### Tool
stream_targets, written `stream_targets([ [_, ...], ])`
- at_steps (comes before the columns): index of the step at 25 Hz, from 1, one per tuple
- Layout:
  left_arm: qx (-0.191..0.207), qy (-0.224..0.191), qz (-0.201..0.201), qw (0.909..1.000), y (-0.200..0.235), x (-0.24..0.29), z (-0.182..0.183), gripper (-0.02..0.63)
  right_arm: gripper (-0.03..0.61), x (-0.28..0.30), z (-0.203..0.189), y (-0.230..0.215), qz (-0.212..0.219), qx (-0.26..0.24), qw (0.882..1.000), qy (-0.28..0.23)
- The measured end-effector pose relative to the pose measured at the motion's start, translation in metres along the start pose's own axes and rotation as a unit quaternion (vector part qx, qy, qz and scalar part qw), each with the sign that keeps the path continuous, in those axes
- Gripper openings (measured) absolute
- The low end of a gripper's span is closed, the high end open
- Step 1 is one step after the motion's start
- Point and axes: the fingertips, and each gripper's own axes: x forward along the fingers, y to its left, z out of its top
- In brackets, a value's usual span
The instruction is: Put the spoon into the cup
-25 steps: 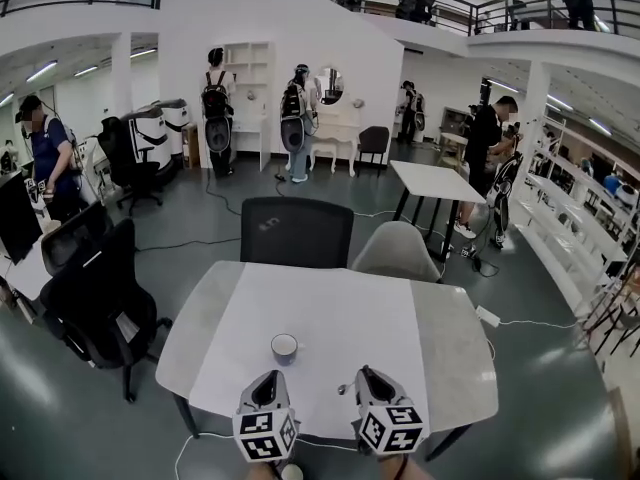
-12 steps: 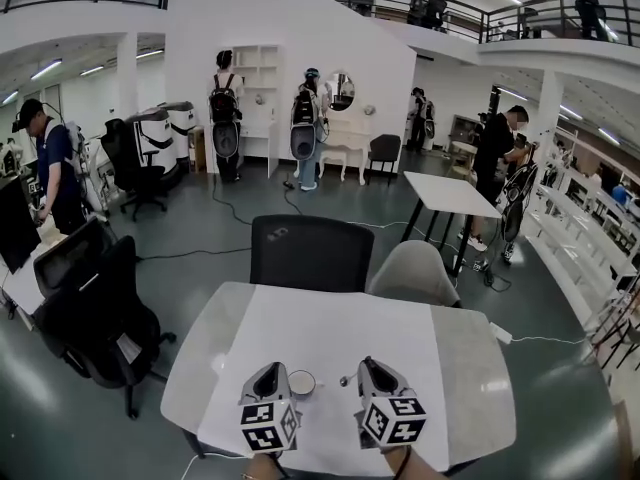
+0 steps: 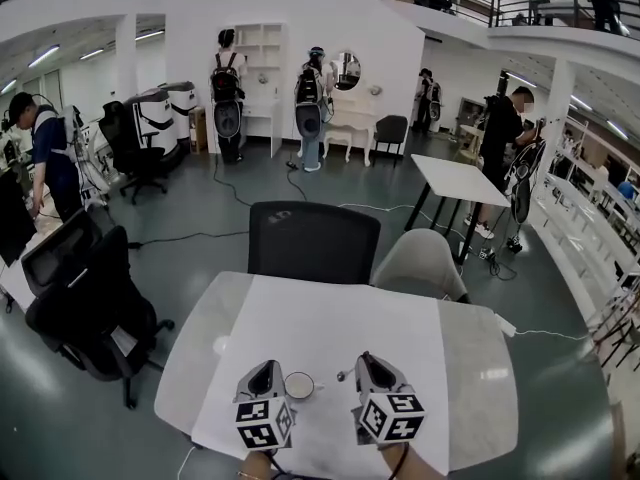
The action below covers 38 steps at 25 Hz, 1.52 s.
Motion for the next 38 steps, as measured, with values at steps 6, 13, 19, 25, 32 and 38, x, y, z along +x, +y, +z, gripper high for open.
stream_targets([
  [6,0.003,0.003,0.014,0.9999,-0.01,0.002,0.001,0.018,0.06,0.001,0.004,-0.013,0.01,0.0,1.0,0.009],
  [13,-0.013,0.015,0.035,0.9992,-0.005,-0.003,-0.012,0.018,0.06,0.002,-0.002,-0.018,0.019,0.005,1.0,0.022],
  [19,-0.023,0.02,0.059,0.9978,0.011,-0.015,-0.02,0.017,0.06,0.007,-0.01,-0.004,0.039,0.001,0.999,0.033],
  [25,-0.035,0.022,0.084,0.9956,0.03,-0.03,-0.027,0.017,0.06,0.015,-0.02,0.012,0.057,-0.005,0.997,0.05],
  [32,-0.055,0.024,0.115,0.9915,0.053,-0.046,-0.034,0.017,0.06,0.029,-0.026,0.04,0.09,-0.022,0.993,0.069],
  [38,-0.053,0.028,0.121,0.9909,0.066,-0.049,-0.039,0.018,0.06,0.039,-0.037,0.057,0.105,-0.035,0.991,0.08],
])
